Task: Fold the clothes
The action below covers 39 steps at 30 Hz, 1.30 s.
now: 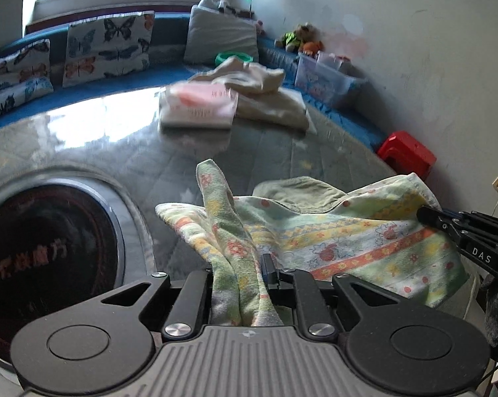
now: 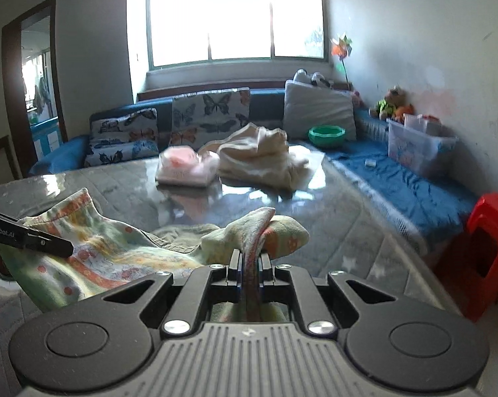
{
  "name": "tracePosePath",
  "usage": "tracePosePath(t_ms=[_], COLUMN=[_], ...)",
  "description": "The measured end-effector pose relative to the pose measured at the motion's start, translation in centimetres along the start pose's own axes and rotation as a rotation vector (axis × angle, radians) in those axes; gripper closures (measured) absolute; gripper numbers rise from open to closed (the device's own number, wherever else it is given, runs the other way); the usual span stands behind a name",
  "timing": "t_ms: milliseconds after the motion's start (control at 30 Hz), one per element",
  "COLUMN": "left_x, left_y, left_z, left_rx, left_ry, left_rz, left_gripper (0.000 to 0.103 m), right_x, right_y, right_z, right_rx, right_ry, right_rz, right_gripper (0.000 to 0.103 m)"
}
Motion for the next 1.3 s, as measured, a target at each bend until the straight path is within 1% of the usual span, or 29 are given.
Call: tracePosePath(t_ms=[100,333,367,400,567,667,833,867,933,967,1100,1167,1200,1300], left_x=[0.1,-0.3,-0.4,-0.5,-1.5,-2.2,-3.6,-4.0,-4.6,-4.8,-4.5,-4.0,-3.5,-2.0], left_y=[0.6,0.8,0.9,0.8,0.5,0.5,0.5,0.6,0.7,0.7,0.1,0.0,0.0,0.4], left_z=[-0.7,-1.8,-1.9,-1.9,-2.2,-2.5,-2.8,-2.9,-3.0,-3.0,-2.1,-1.4,-0.9,0.0], left_rx=[-0.028,-0.053,-0.056,-0.055,-0.051,-0.051,-0.047,-0.048,-0.056,-0.058,-0.026,-0.010,0.000,0.016], left_ry=[0.000,-0.013,-0.013,-0.012,-0.029,-0.040,-0.064,-0.070,-0.082,-0.087,-0.084,-0.076,-0.068,-0.039], left_rz=[0.006,0.022,0.024,0.036,0.068,0.095,0.145,0.156,0.174,0.179,0.166,0.146,0.132,0.093], left_gripper=[0.086,0.078,0.073,0.066,0.059,0.059,0.059,0.061,0.061,0.061,0.062,0.064,0.065,0.065], right_x=[0.5,1.6,1.7,1.9,2.2,2.5,3.0,3.0,3.1,3.2,3.3,3.0,2.8,1.9], right_y=[0.4,1.0,1.2,1.4,2.3,2.9,3.7,3.8,3.8,3.8,3.3,3.1,3.1,3.5], right_z=[-1.0,-2.8,-2.8,-2.9,-3.2,-3.6,-4.2,-4.2,-4.1,-4.0,-3.1,-2.3,-2.0,-1.6], right_rx=[-0.019,-0.058,-0.060,-0.063,-0.074,-0.088,-0.099,-0.099,-0.099,-0.097,-0.068,-0.047,-0.044,-0.045], right_ry=[0.013,0.045,0.049,0.053,0.064,0.070,0.079,0.078,0.081,0.083,0.081,0.067,0.063,0.043], right_rz=[-0.005,-0.026,-0.028,-0.029,-0.042,-0.052,-0.075,-0.077,-0.087,-0.095,-0.118,-0.110,-0.097,-0.065], right_gripper=[0.095,0.095,0.095,0.095,0.094,0.092,0.084,0.084,0.078,0.077,0.076,0.076,0.076,0.076])
Point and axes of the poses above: each gripper's, at about its wrist camera, not at the fingertips, and y roughly the way its jaws point, x to its right, z to its top, the point moved 2 cm from there along y, roughly the way its jaws point, and after that the axes turned 10 degrees about y, right-handed, at the moved point
